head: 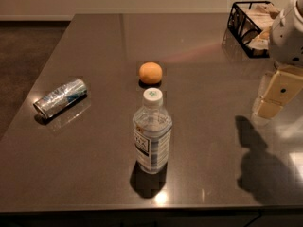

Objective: Move orange near blue plastic bottle

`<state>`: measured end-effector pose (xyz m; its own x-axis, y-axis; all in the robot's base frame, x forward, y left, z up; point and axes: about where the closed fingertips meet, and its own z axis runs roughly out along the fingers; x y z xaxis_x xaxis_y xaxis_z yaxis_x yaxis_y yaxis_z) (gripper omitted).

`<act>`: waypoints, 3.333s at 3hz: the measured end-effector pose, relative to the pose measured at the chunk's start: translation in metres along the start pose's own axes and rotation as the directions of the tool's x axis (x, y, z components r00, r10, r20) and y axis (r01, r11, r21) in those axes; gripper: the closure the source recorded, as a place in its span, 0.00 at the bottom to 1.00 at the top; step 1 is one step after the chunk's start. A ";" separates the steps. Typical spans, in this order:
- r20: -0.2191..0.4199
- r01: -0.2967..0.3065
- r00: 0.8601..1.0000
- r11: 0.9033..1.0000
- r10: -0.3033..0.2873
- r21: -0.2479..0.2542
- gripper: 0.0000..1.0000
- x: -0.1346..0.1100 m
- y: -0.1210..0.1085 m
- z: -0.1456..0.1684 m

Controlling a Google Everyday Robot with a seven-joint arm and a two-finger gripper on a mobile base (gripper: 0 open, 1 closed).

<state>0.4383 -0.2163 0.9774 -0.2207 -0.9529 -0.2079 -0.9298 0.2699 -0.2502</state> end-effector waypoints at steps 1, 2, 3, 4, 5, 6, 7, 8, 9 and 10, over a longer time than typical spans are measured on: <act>0.010 -0.003 1.000 1.000 0.003 0.002 0.00 -0.003 -0.005 0.002; 0.048 -0.015 0.999 1.000 0.015 0.005 0.00 -0.013 -0.023 0.010; 0.103 -0.010 0.995 1.000 0.011 -0.014 0.00 -0.032 -0.040 0.025; 0.140 0.003 0.990 0.999 0.003 -0.042 0.00 -0.054 -0.054 0.043; 0.194 -0.022 0.980 0.997 0.036 -0.074 0.00 -0.075 -0.069 0.066; 0.256 -0.035 0.965 0.995 0.058 -0.096 0.00 -0.098 -0.083 0.086; 0.304 -0.038 0.950 0.992 0.074 -0.124 0.00 -0.120 -0.096 0.109; 0.330 -0.034 0.940 0.989 0.082 -0.147 0.00 -0.137 -0.104 0.124; 0.362 -0.023 0.928 0.985 0.085 -0.173 0.00 -0.156 -0.110 0.140; 0.375 0.010 0.925 0.981 0.066 -0.196 0.00 -0.176 -0.108 0.154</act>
Offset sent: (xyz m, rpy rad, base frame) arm 0.0485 0.0111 -0.0059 0.0867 -0.0115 -0.0086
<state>0.6225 -0.0569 0.8951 -0.1546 -0.8115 -0.5635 -0.9717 0.2281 -0.0619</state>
